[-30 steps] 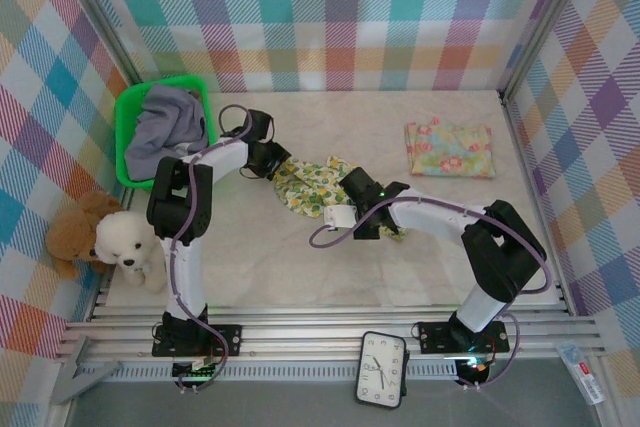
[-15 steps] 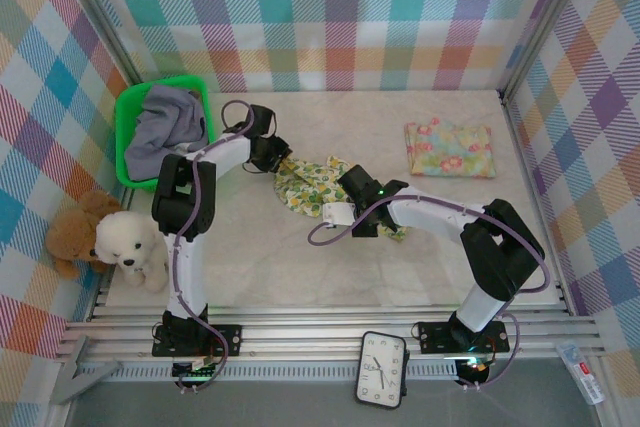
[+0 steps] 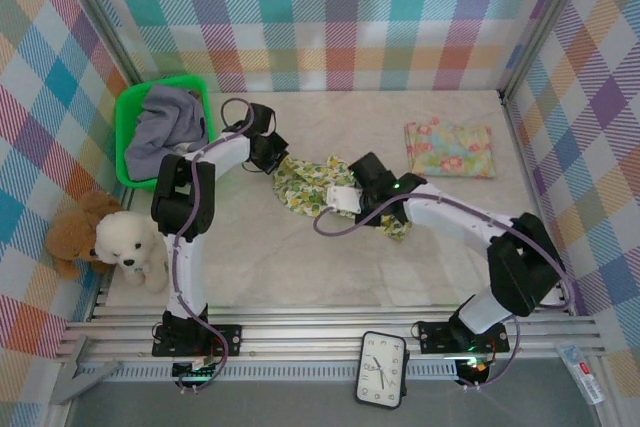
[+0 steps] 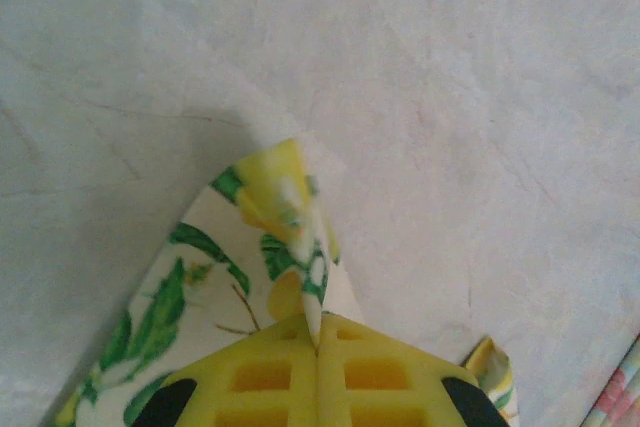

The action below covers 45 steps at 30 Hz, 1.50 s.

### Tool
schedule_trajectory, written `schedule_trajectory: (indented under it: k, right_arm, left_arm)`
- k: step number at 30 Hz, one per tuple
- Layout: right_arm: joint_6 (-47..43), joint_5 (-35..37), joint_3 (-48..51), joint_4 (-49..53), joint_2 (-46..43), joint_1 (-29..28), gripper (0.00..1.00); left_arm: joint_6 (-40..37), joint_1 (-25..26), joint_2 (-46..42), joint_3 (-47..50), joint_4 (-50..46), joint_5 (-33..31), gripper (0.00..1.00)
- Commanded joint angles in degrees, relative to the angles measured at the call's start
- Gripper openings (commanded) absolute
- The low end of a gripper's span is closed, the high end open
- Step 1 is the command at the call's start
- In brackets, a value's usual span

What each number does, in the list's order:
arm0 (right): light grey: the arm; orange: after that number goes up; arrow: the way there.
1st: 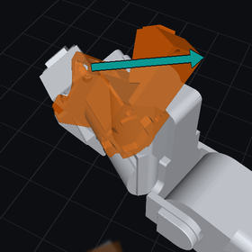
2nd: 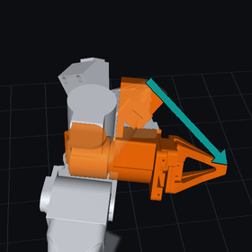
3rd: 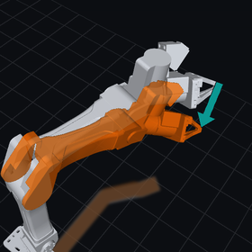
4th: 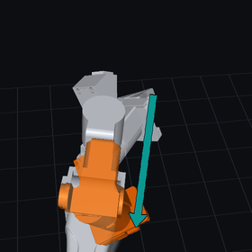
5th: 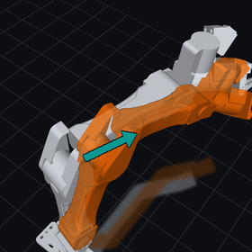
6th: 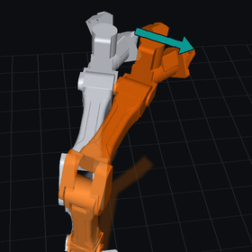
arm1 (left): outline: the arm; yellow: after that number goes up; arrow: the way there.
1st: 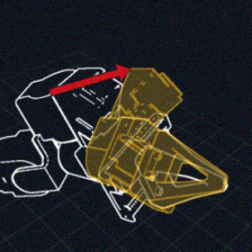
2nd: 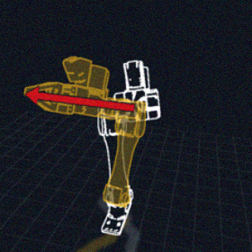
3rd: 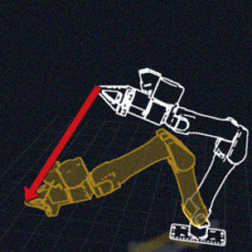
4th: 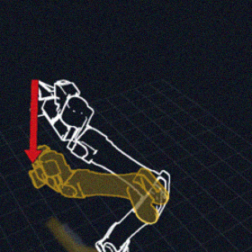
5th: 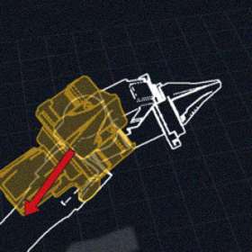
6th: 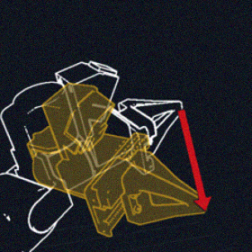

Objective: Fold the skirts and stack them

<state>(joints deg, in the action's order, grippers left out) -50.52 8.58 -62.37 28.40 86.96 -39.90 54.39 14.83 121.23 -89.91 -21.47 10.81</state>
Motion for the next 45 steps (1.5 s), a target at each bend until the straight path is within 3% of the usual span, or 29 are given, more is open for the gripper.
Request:
schedule_trajectory:
  k: [1, 5, 10, 17, 26, 36, 41, 45]
  right_arm:
    - [4.78, -3.40, -5.82, 1.41, -4.80, 2.77, 0.00]
    - [7.95, -6.96, -10.49, -0.33, -8.76, 7.58, 0.00]
    - [13.08, -10.90, -16.60, -5.75, -12.31, 13.51, 0.00]
    - [15.45, -12.71, -23.63, -11.38, -12.22, 17.27, 0.00]
    - [15.87, -18.18, -27.11, -12.01, -10.38, 18.10, 0.00]
    - [16.95, -26.06, -24.22, -11.73, -17.28, 18.10, 0.00]
    - [16.00, -18.25, -18.45, -19.58, -18.08, 18.10, 0.00]
    - [12.73, -11.74, -17.50, -23.29, -13.44, 18.81, 0.00]
  left_arm:
    - [-4.00, -0.68, -11.86, -0.58, -2.89, -5.61, 0.00]
    - [-10.65, -0.21, -18.52, -6.31, -6.63, -5.49, 0.00]
    - [-19.21, 2.38, -25.19, -15.46, -12.25, -10.00, 0.00]
    - [-25.88, 2.53, -28.22, -25.61, -16.30, -12.26, 0.00]
    - [-31.66, 2.48, -25.69, -37.25, -21.00, -14.26, 0.00]
    - [-32.60, 2.49, -29.85, -39.25, -25.44, -11.48, 0.00]
    - [-32.87, 2.24, -28.52, -39.29, -28.71, -23.16, 0.00]
    - [-31.50, -0.20, -22.34, -40.72, -28.93, -26.05, 0.00]
